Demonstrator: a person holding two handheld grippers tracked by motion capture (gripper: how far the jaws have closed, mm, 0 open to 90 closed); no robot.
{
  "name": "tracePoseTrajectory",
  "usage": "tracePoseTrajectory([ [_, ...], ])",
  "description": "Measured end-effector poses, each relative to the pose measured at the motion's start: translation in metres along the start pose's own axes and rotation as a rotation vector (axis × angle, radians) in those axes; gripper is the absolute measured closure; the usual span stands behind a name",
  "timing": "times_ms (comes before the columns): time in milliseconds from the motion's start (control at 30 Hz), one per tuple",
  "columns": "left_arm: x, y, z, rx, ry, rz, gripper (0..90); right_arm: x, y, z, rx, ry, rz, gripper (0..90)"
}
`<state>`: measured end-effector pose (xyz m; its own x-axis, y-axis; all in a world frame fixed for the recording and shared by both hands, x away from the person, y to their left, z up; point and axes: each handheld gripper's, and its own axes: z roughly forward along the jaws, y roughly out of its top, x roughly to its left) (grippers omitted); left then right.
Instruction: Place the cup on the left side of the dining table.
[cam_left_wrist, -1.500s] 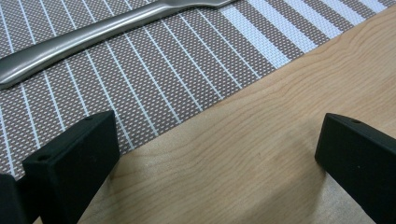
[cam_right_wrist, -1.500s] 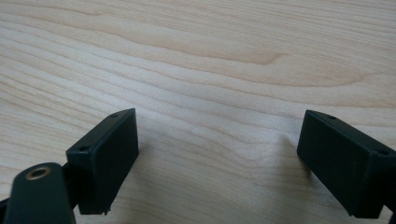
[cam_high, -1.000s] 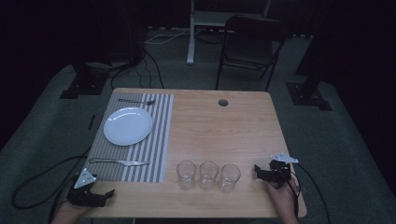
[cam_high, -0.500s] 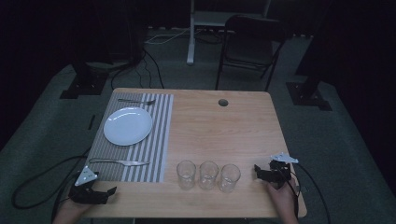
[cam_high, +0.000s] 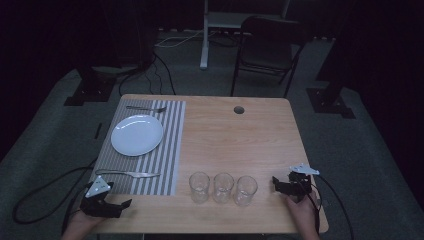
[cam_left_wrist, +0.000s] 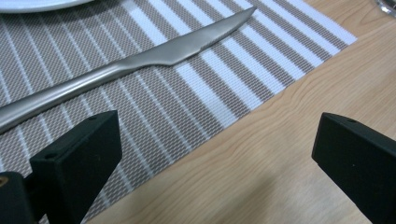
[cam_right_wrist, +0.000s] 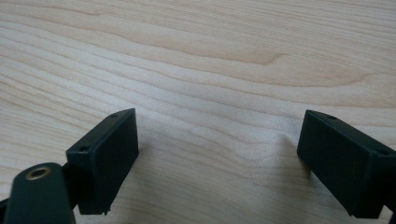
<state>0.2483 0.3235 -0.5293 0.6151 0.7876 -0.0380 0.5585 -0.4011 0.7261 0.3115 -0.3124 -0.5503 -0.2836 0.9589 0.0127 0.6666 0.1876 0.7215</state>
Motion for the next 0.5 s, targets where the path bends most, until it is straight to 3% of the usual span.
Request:
tracePoseTrajectory([
  [500, -0.021, 0.014, 0.021, 0.039, -0.074, 0.051, 2.1, 0.000, 0.000, 0.000, 0.000, 0.000, 0.000, 12.1],
])
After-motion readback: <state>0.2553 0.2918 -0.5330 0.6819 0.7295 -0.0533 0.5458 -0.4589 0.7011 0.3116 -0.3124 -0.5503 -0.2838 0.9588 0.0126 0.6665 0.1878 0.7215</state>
